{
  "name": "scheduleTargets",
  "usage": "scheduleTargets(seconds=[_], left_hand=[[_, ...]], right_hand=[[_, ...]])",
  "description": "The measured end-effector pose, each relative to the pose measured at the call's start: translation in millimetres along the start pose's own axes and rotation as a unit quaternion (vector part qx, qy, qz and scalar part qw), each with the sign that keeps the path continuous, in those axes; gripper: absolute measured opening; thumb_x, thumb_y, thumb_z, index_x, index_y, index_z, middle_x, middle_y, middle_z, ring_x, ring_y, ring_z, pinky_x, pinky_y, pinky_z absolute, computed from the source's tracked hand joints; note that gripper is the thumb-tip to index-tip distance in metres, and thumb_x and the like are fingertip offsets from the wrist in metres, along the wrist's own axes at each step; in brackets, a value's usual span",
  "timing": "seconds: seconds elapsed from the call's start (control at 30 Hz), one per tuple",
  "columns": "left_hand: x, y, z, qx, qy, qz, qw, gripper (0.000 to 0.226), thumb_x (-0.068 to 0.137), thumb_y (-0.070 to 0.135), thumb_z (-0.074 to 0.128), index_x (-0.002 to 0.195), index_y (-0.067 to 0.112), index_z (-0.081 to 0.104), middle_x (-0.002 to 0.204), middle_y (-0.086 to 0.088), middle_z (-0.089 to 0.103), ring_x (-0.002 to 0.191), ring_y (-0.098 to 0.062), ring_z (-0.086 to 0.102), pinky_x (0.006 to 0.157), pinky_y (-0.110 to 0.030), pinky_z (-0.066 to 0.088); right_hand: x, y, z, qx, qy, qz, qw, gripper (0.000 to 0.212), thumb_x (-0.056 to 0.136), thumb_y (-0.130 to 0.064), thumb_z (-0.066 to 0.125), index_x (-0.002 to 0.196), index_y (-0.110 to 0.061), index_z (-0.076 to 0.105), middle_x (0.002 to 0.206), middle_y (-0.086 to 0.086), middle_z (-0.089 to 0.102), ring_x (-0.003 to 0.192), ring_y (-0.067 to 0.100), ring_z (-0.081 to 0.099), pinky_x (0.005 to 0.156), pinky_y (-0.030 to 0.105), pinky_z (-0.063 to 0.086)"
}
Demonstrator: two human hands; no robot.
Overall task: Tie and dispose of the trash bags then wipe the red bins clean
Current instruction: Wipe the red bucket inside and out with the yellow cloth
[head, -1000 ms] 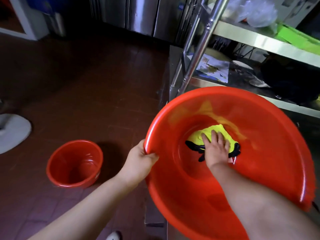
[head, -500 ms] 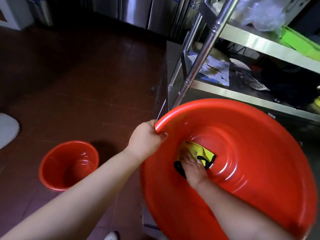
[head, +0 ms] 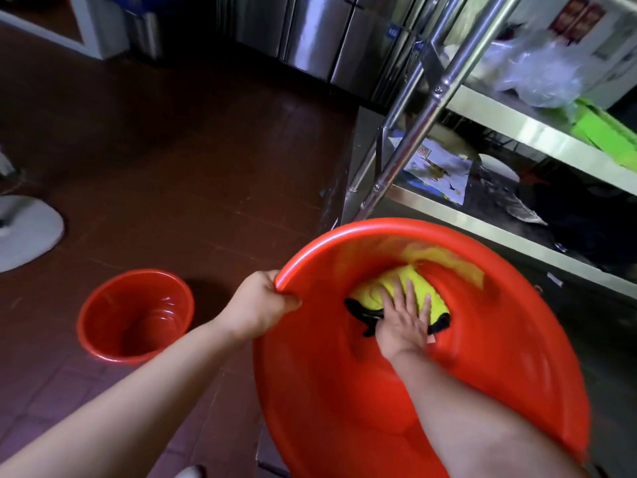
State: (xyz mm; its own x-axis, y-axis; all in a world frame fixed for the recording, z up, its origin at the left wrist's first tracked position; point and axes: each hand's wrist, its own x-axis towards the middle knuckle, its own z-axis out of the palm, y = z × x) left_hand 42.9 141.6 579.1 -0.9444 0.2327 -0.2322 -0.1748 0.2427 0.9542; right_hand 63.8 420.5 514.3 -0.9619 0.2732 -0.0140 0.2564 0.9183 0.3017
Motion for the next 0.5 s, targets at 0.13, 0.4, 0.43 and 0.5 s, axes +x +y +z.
scheduleTargets(seconds=[0.13, 0.4, 0.43, 0.5], left_hand=[[0.8, -10.3, 5.7, -0.044, 0.035, -0.026, 0.998, 0.007, 0.074, 0.003, 0.071, 0.079, 0.005, 0.067, 0.067, -0.013, 0.062, 0.06, -0.023, 0.057, 0.065, -0.049, 0.053], [-5.6, -26.1, 11.8, -0.044, 0.118, -0.021, 0.992, 0.017, 0.073, 0.011, 0.073, 0.079, 0.025, 0.064, 0.063, 0.002, 0.067, 0.051, -0.007, 0.062, 0.052, -0.028, 0.052], [-8.6, -28.5, 11.8, -0.052, 0.133, -0.01, 0.99, 0.019, 0.074, 0.01, 0.072, 0.079, 0.026, 0.063, 0.065, 0.001, 0.067, 0.052, -0.007, 0.063, 0.051, -0.026, 0.052], [-14.7, -32.2, 12.1, -0.074, 0.151, 0.004, 0.986, 0.02, 0.076, 0.008, 0.071, 0.08, 0.025, 0.062, 0.064, 0.0, 0.066, 0.051, -0.006, 0.061, 0.047, -0.022, 0.05]], right_hand=[[15.0, 1.1, 0.0, 0.013, -0.004, 0.065, 0.998, 0.084, 0.083, -0.022, 0.05, 0.148, -0.042, 0.0, 0.155, 0.0, -0.025, 0.143, 0.029, -0.021, 0.099, 0.056, -0.034], [15.3, -1.6, 18.3, -0.061, -0.074, -0.157, 0.983, 0.091, 0.084, -0.015, 0.05, 0.145, -0.047, -0.008, 0.139, -0.003, -0.046, 0.123, 0.025, -0.05, 0.094, 0.05, -0.04], [8.3, -5.4, 21.9, -0.064, -0.084, -0.178, 0.978, 0.093, 0.082, -0.012, 0.051, 0.146, -0.046, -0.009, 0.139, -0.003, -0.047, 0.124, 0.025, -0.05, 0.094, 0.049, -0.04], [-6.8, -12.2, 28.6, -0.065, -0.098, -0.201, 0.973, 0.095, 0.079, -0.007, 0.051, 0.148, -0.04, -0.006, 0.139, -0.002, -0.048, 0.125, 0.025, -0.049, 0.095, 0.047, -0.04]])
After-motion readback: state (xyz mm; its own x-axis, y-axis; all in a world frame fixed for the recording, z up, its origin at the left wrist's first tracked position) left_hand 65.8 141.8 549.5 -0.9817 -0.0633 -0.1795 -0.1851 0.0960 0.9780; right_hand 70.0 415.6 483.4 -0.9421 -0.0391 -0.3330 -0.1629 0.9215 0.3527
